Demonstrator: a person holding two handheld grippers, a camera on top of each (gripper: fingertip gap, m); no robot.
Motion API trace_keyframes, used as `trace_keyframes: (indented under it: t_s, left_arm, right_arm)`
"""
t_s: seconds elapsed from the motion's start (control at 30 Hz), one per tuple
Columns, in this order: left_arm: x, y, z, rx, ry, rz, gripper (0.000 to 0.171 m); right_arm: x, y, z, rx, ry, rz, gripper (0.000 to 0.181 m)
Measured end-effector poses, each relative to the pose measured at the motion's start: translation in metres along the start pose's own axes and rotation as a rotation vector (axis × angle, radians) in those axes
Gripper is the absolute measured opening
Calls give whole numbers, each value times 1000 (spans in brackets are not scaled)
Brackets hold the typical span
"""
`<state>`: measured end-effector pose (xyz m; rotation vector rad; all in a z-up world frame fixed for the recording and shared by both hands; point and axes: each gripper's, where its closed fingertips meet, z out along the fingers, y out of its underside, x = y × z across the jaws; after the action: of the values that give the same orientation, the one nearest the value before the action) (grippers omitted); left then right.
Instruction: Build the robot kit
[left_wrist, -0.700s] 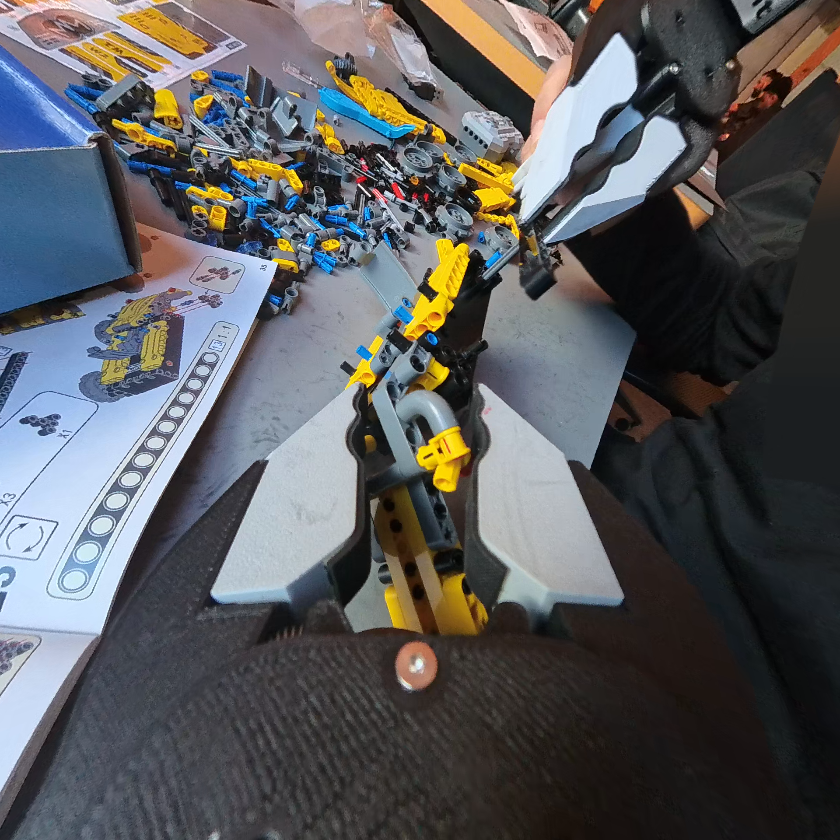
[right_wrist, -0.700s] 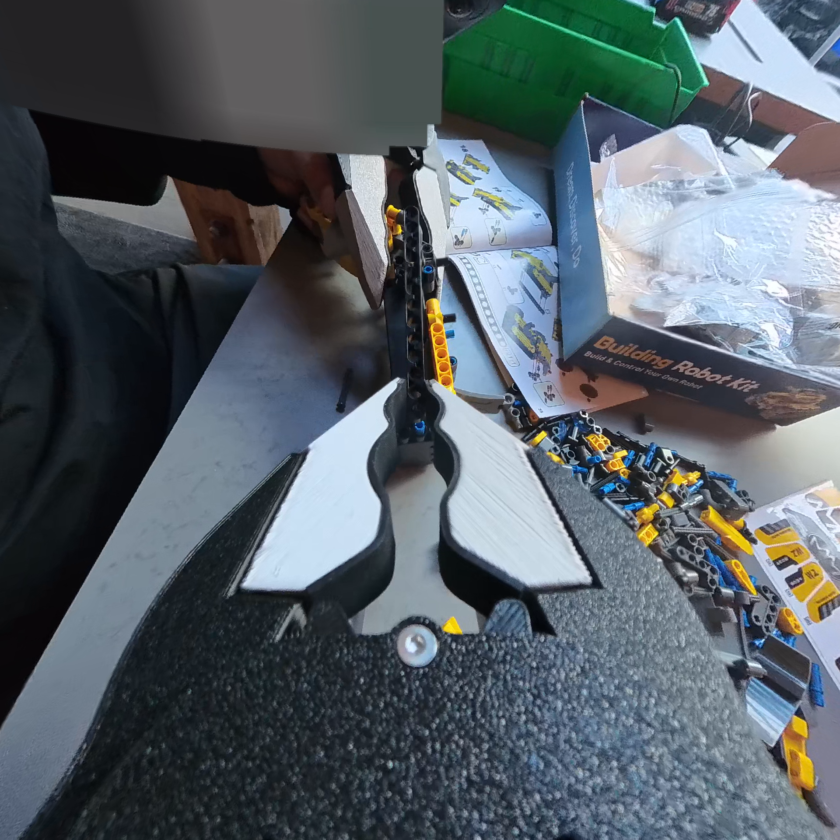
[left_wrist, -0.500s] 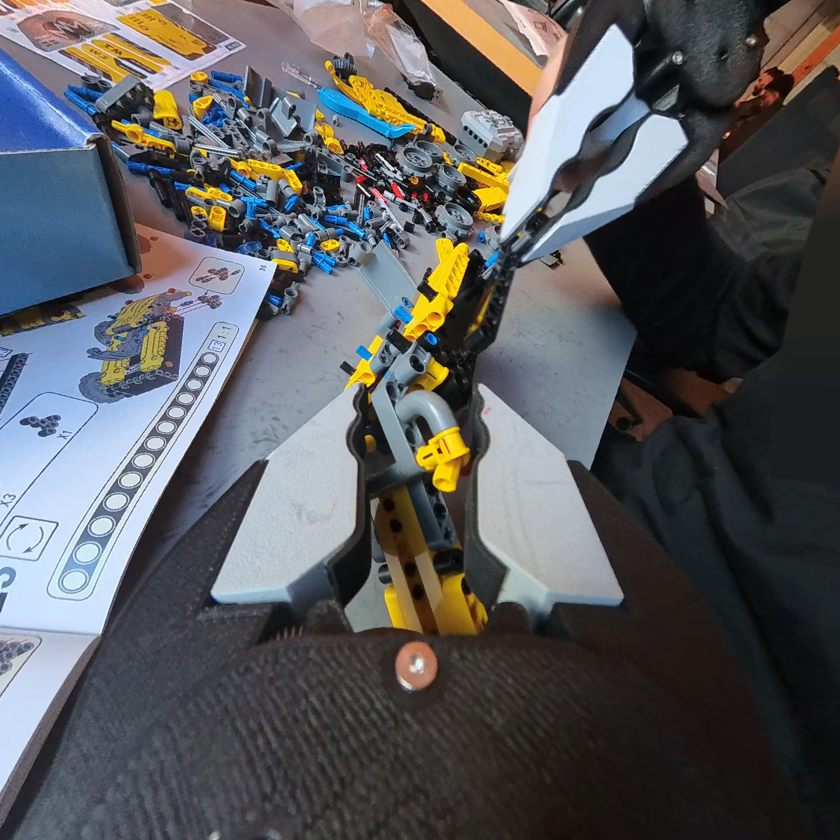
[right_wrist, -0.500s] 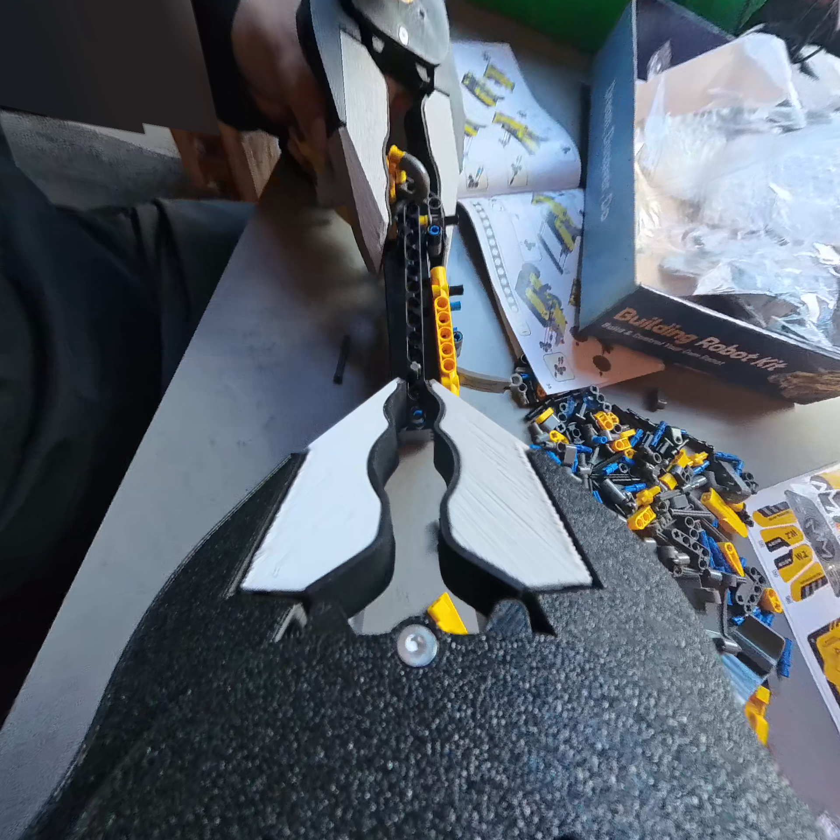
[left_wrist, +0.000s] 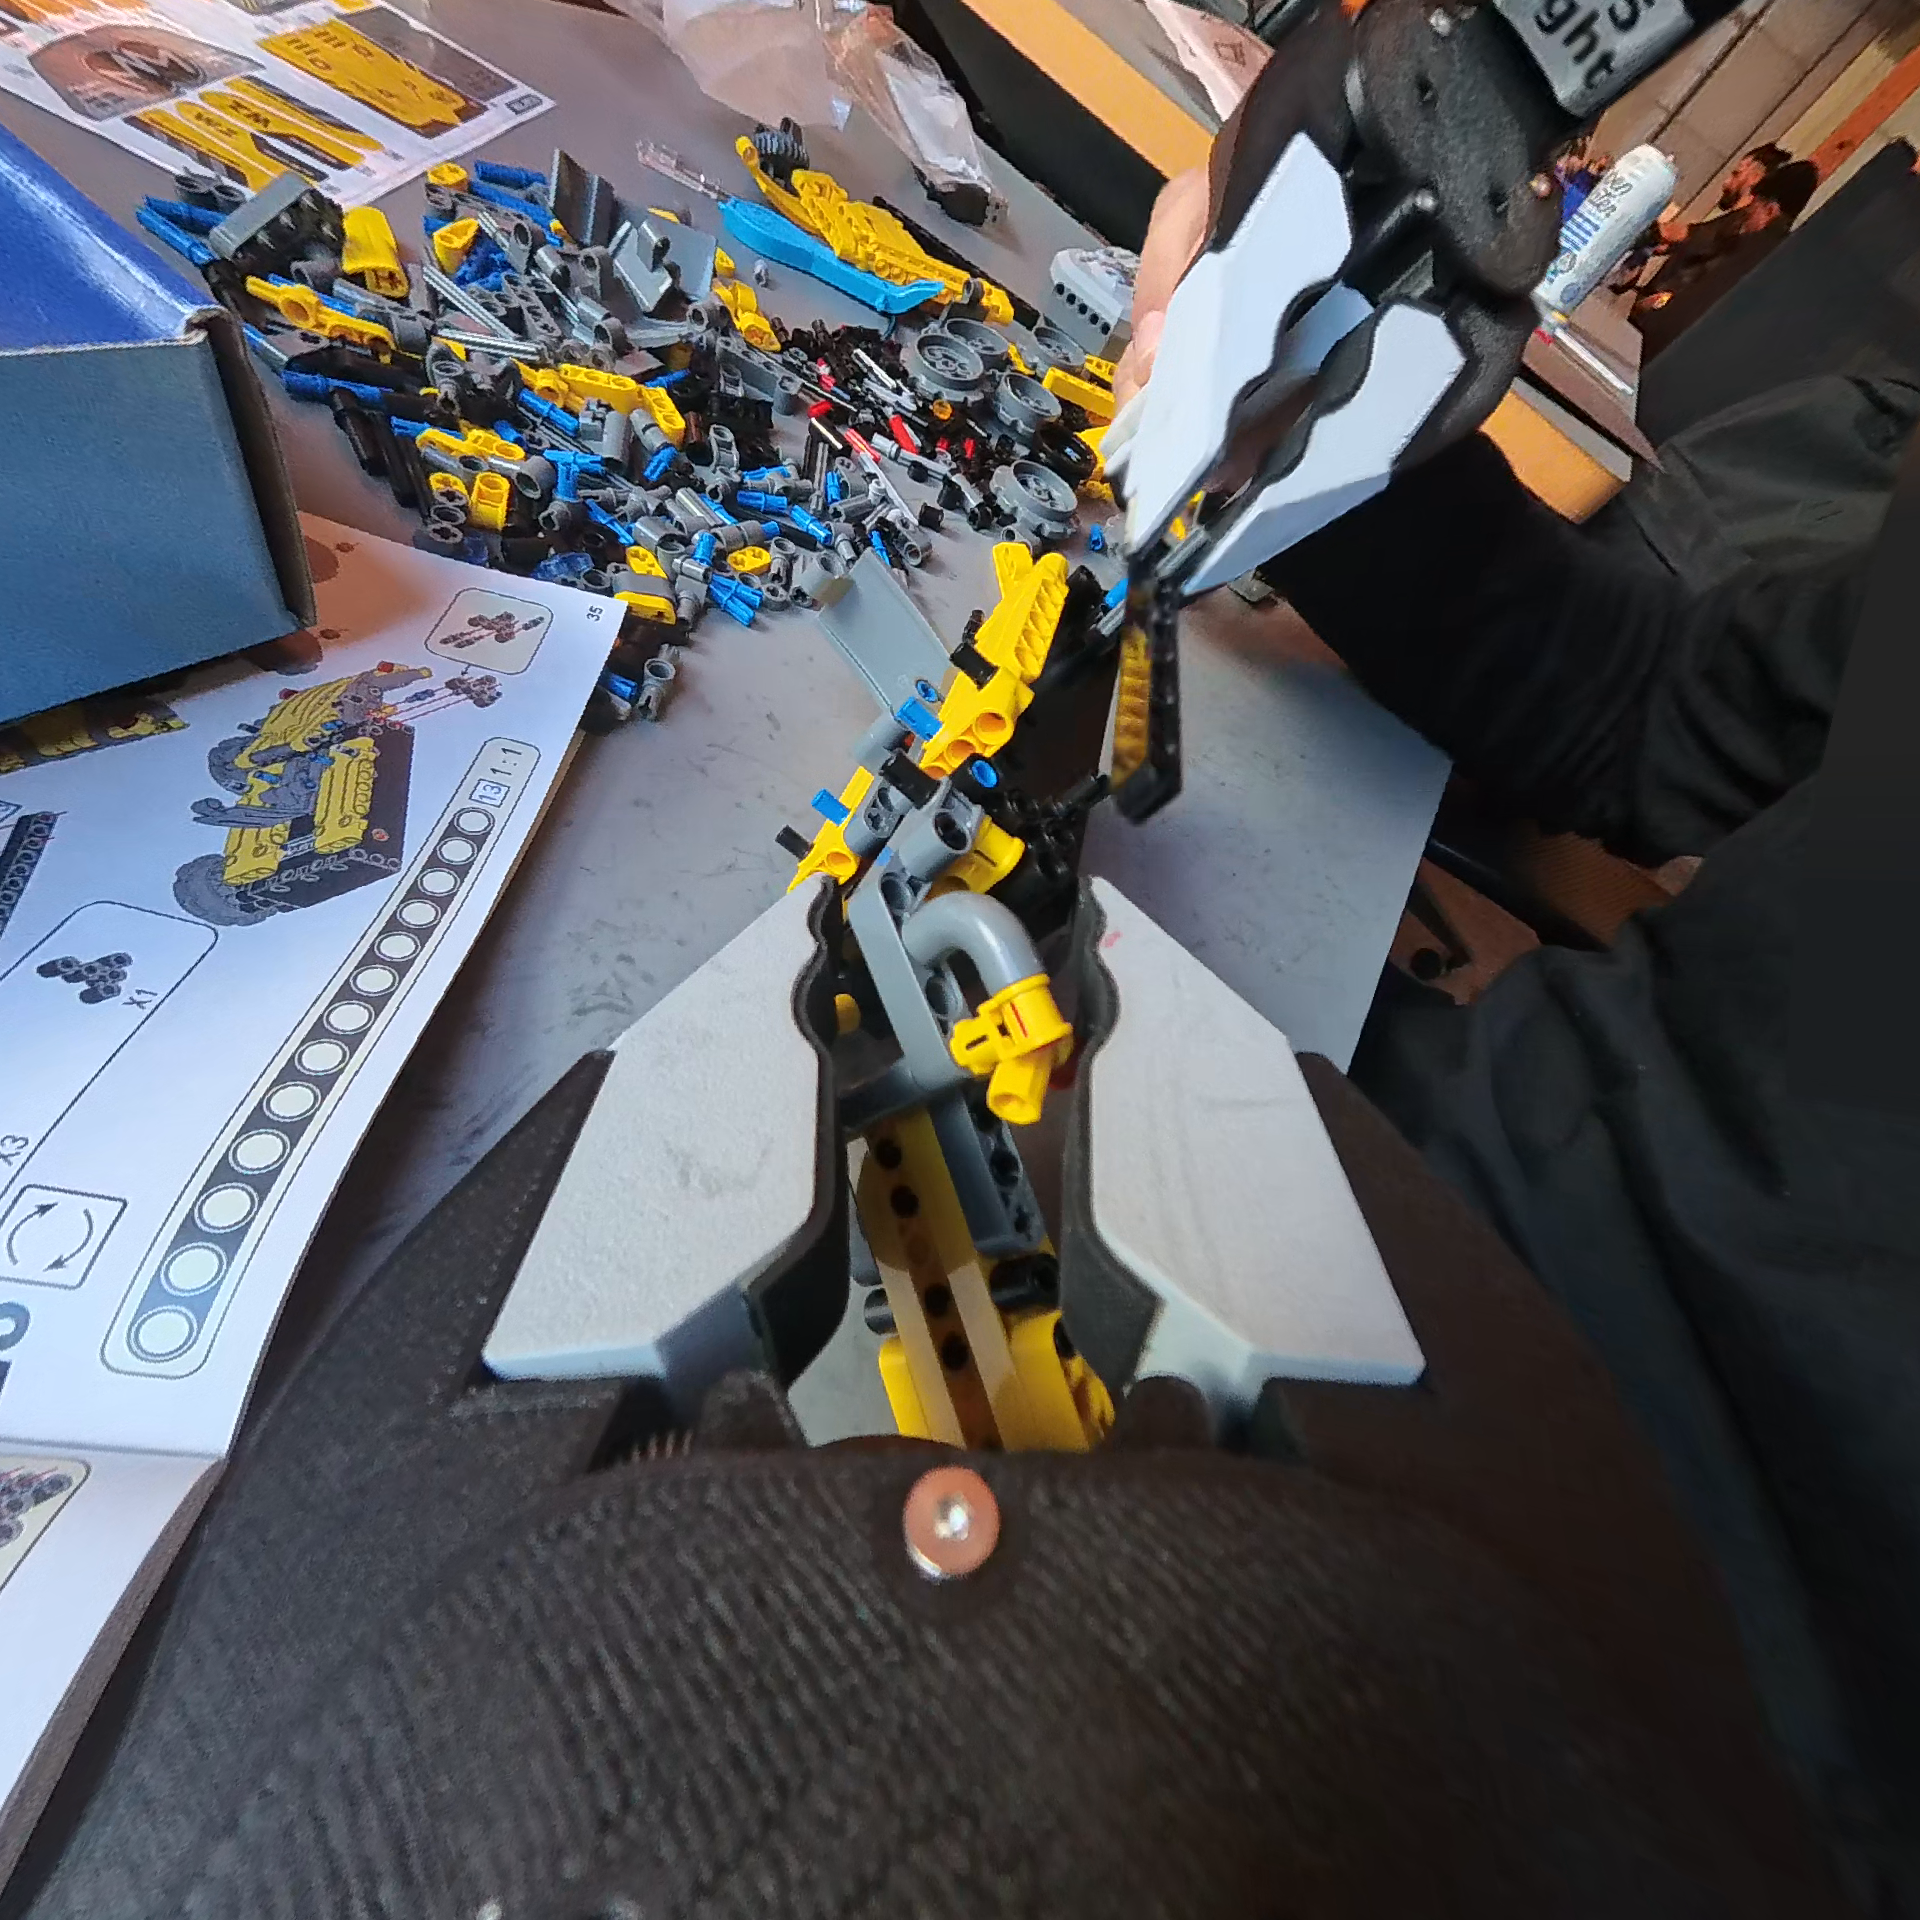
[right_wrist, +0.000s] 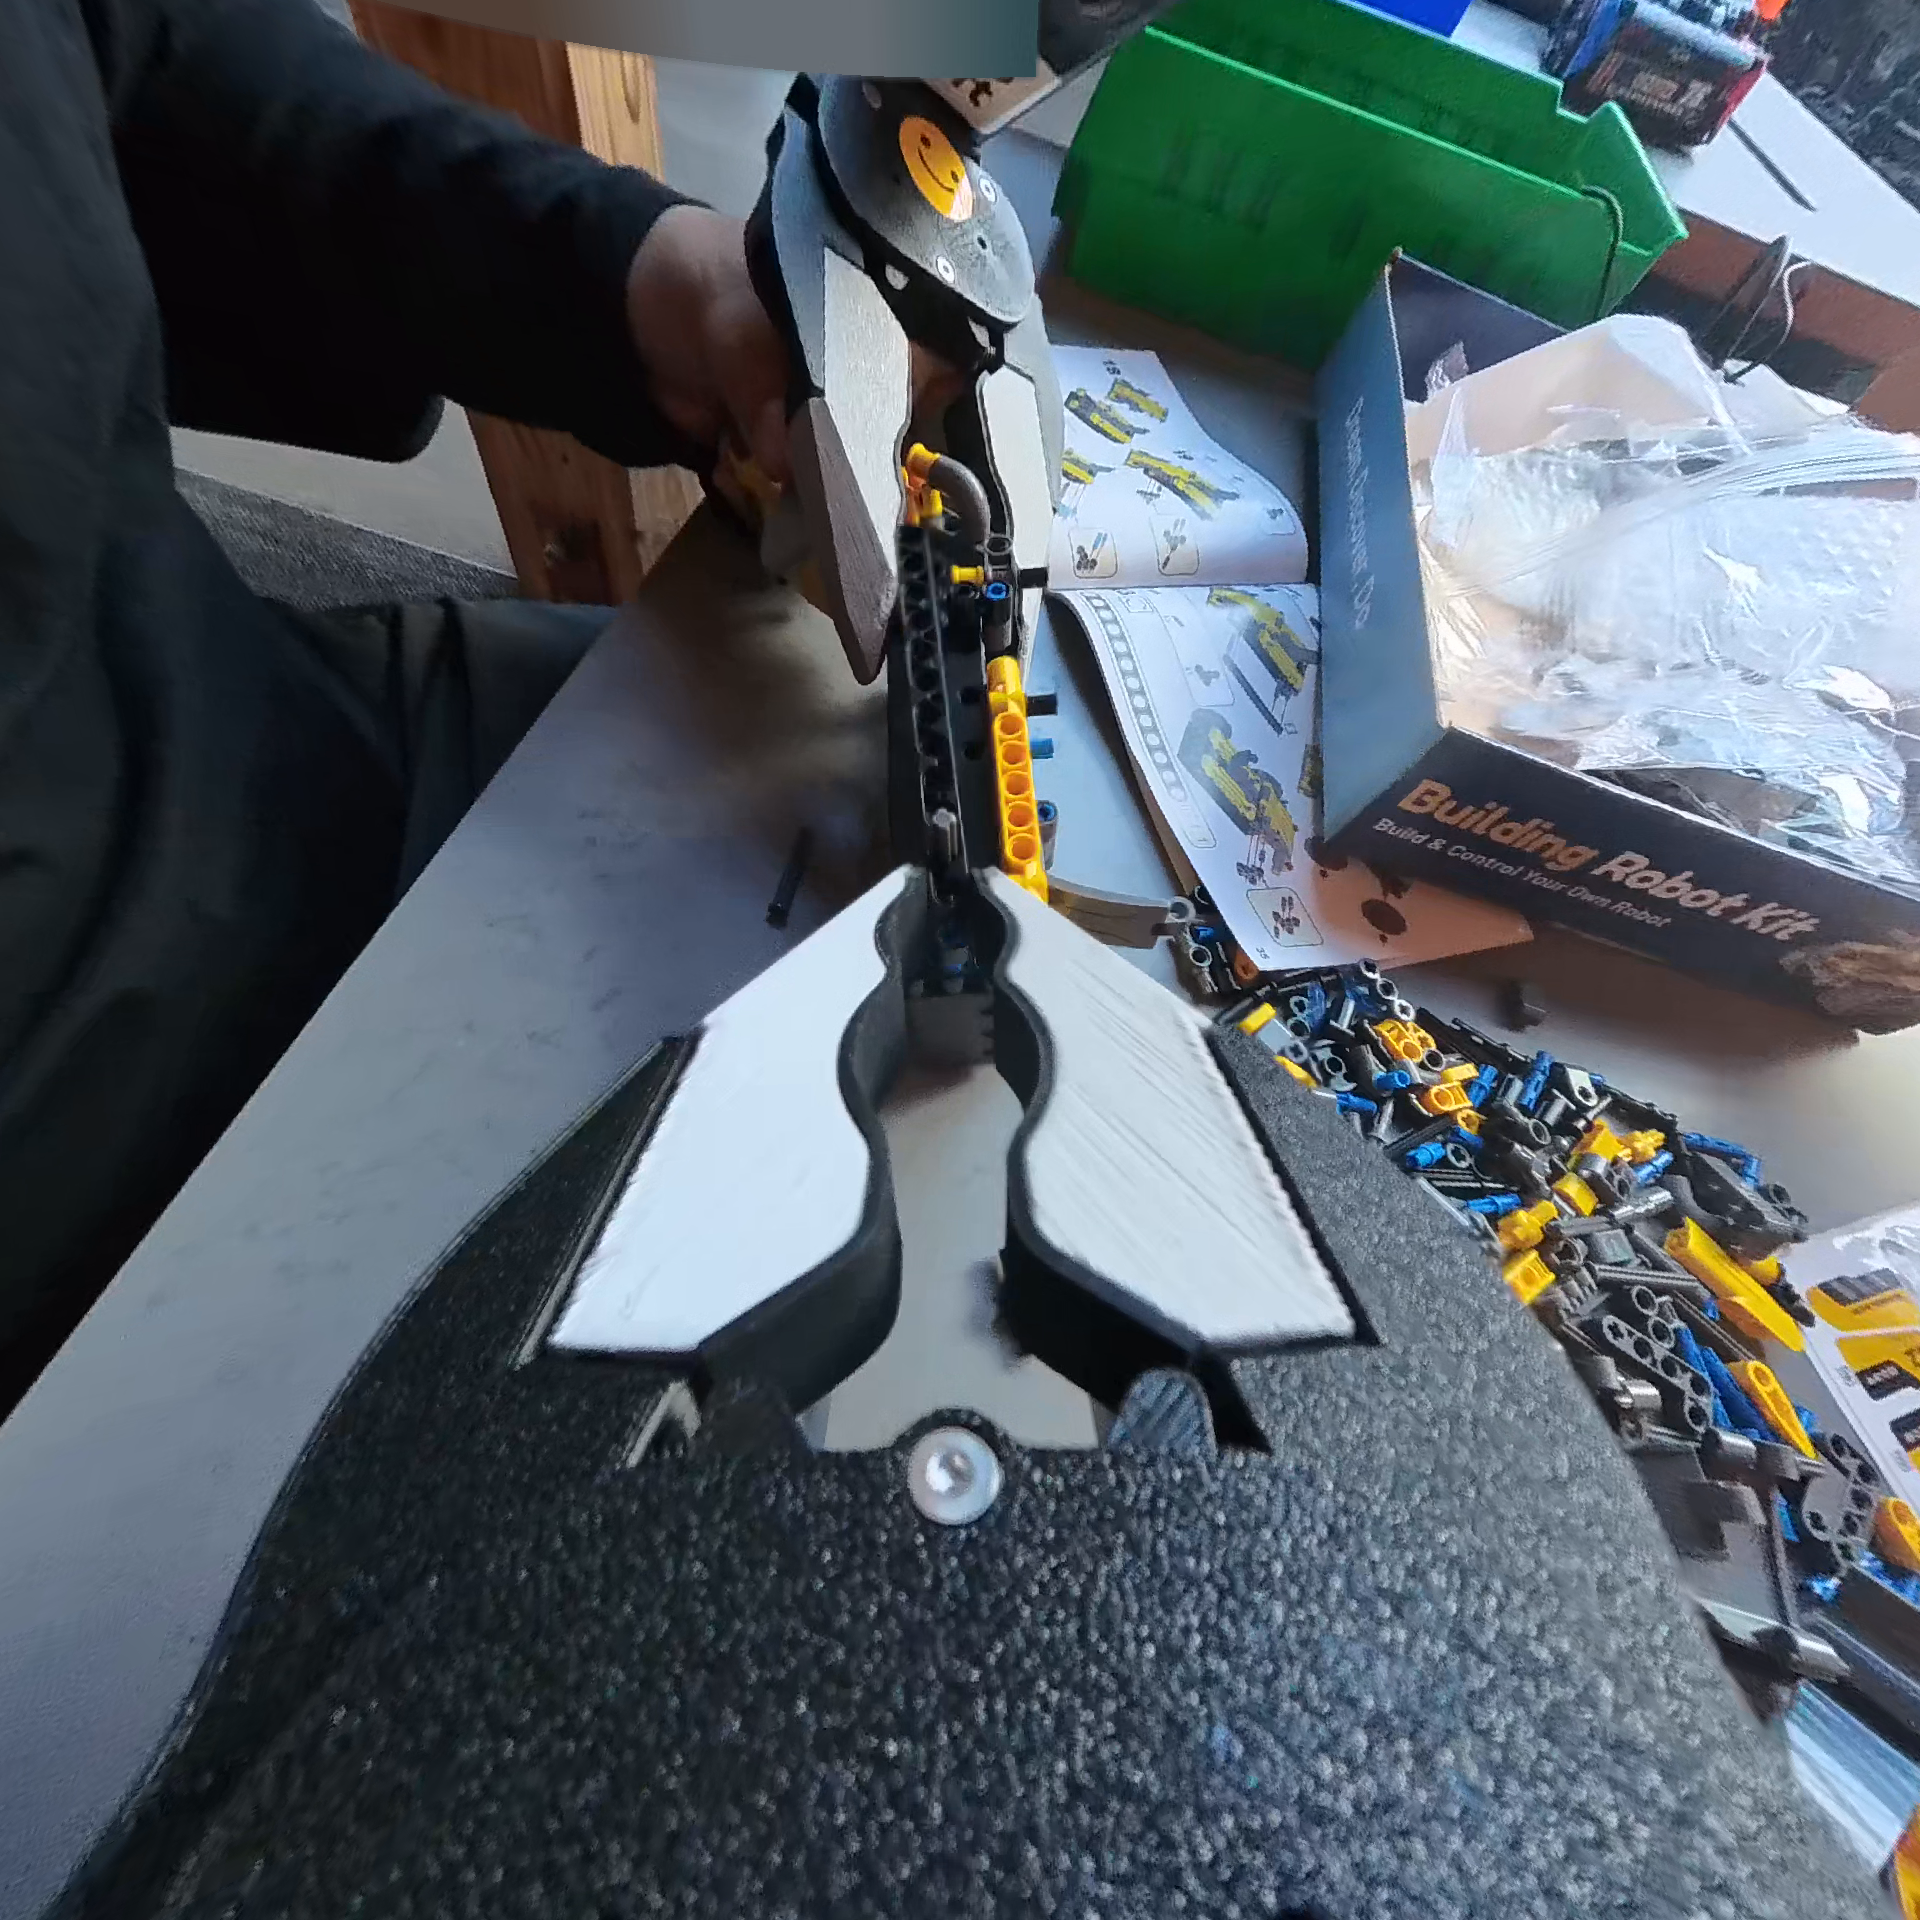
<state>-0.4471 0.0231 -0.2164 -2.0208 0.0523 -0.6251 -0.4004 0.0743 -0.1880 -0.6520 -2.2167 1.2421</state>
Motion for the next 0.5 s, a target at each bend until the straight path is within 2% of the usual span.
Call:
trace_keyframes:
  t_s: [0.3, 0.5]
  left_arm:
    - [0, 0, 0, 0, 2, -2, 41]
    - [0, 0, 0, 1, 2, -3, 41]
  right_arm:
    - [0, 6, -7, -45, 33, -37, 10]
    - [0, -6, -13, 11, 27, -24, 14]
